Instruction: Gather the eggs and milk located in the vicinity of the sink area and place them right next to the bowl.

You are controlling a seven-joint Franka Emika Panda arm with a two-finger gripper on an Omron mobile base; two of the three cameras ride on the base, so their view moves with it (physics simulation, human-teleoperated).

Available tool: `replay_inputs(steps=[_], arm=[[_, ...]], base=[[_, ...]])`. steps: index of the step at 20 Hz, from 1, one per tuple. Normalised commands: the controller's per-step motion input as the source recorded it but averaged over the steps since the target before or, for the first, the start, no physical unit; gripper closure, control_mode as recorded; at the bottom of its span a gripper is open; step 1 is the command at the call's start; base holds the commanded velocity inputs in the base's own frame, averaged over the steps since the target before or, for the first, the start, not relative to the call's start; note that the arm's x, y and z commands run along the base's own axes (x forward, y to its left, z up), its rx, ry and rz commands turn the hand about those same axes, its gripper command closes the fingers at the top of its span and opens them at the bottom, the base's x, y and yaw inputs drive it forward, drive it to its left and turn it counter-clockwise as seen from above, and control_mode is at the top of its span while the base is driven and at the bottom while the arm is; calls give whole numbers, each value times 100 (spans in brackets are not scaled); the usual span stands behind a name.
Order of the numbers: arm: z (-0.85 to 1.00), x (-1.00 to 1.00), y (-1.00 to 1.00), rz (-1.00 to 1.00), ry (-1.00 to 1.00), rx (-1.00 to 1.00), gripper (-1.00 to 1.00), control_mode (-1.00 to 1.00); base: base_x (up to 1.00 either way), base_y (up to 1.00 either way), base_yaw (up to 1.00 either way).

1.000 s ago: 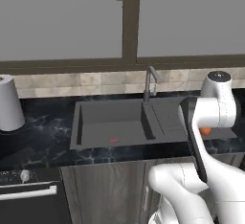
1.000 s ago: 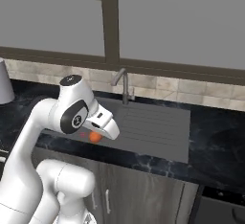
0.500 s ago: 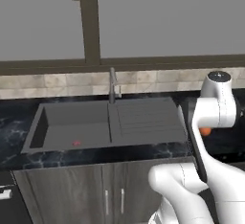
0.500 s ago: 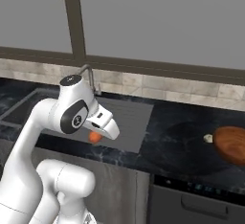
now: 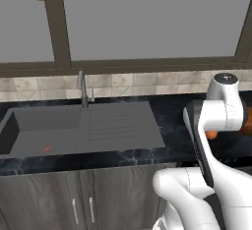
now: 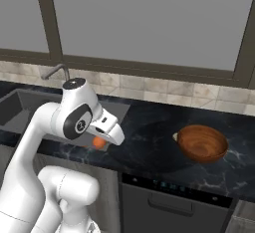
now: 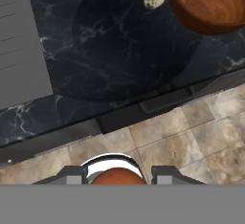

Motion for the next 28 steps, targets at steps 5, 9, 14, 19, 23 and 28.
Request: replay_inputs(steps=[5,9,14,19,23,28], arm=[[0,0,0,0,0,0,100,100],[0,0,0,0,0,0,100,100],[0,0,0,0,0,0,100,100],[0,0,0,0,0,0,100,100],[0,0,0,0,0,0,100,100],[0,0,0,0,0,0,100,100]], base=[[7,-55,0],[6,-52,0],[9,-48,0],[11,-45,0],[13,-40,0],[12,-37,0]])
